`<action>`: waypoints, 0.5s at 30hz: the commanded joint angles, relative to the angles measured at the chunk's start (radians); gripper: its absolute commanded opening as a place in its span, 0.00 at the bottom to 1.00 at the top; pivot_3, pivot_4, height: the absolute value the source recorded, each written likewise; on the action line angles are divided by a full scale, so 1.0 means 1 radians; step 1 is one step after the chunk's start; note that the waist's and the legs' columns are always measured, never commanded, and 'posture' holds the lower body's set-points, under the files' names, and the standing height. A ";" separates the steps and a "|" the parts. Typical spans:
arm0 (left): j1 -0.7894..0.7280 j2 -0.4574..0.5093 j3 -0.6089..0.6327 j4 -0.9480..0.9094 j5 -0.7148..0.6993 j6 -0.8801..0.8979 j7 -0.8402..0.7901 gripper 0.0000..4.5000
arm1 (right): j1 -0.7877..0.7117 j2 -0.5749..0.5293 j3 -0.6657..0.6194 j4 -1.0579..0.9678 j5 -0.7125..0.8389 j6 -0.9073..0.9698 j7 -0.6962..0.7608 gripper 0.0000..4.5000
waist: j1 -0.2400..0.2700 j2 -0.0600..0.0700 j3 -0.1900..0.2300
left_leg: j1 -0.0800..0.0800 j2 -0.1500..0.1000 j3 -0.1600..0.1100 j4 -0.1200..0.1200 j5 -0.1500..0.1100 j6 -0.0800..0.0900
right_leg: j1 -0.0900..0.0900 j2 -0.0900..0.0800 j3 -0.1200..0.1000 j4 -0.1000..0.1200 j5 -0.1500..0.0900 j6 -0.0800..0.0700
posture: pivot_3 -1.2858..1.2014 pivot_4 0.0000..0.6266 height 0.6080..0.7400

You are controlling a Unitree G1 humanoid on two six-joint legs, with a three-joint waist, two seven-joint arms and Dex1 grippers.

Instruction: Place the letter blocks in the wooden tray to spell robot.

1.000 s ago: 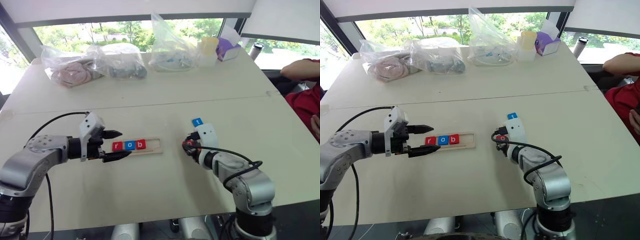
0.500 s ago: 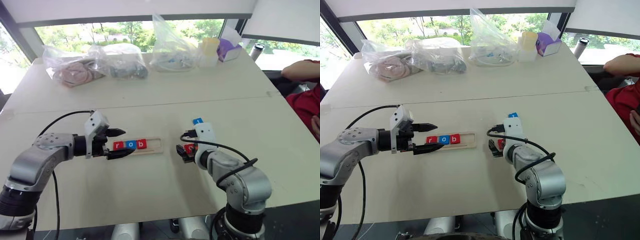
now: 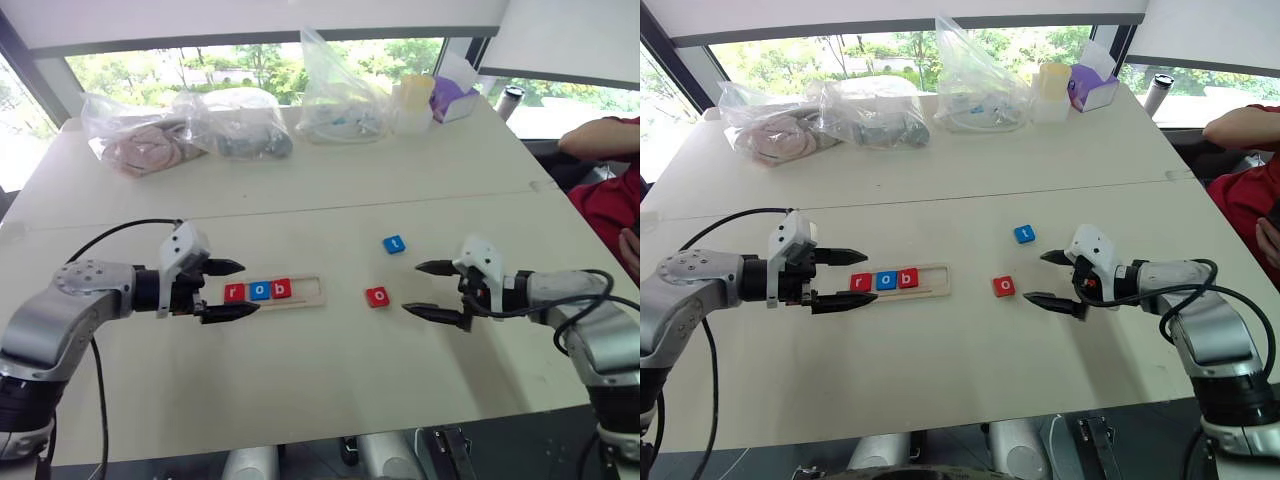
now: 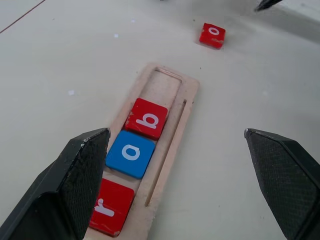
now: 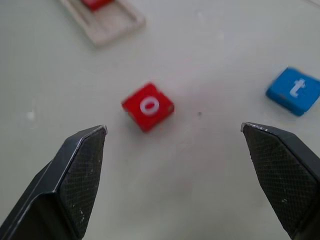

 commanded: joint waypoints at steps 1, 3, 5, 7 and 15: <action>-0.003 0.019 0.043 -0.027 -0.022 0.006 -0.004 1.00 | -0.076 0.017 0.046 0.120 -0.032 -0.157 0.067 0.99 | 0.002 0.000 0.000 | 0.000 0.000 0.000 0.000 0.000 0.000 | 0.000 0.000 0.000 0.000 0.000 0.000 | 0.52 0.24 1.00; 0.020 0.026 0.059 -0.046 -0.032 0.016 0.002 1.00 | -0.118 0.035 0.074 0.205 -0.055 -0.235 0.088 0.99 | 0.003 0.000 0.000 | 0.000 0.001 0.000 0.000 0.000 0.000 | -0.001 0.001 0.000 0.001 0.001 0.002 | 0.52 0.24 1.00; 0.053 0.033 0.079 -0.069 -0.038 0.024 0.015 1.00 | -0.159 0.054 0.113 0.313 -0.107 -0.375 0.106 0.99 | 0.005 0.000 0.000 | -0.001 0.002 0.000 0.000 0.000 0.000 | -0.001 0.001 0.000 0.001 0.002 0.003 | 0.52 0.24 1.00; 0.076 0.031 0.097 -0.083 -0.035 0.030 0.036 1.00 | -0.188 0.083 0.136 0.384 -0.117 -0.443 0.132 0.99 | 0.006 0.000 0.000 | -0.001 0.002 0.000 0.000 0.000 0.000 | -0.001 0.001 0.000 0.000 0.002 0.003 | 0.52 0.24 1.00; 0.111 0.033 0.128 -0.112 -0.048 0.045 0.073 1.00 | -0.214 0.151 0.182 0.451 -0.138 -0.553 0.164 0.99 | 0.006 0.000 0.000 | 0.000 0.002 -0.001 0.000 0.000 0.000 | 0.000 0.002 0.000 0.001 0.005 -0.002 | 0.52 0.24 1.00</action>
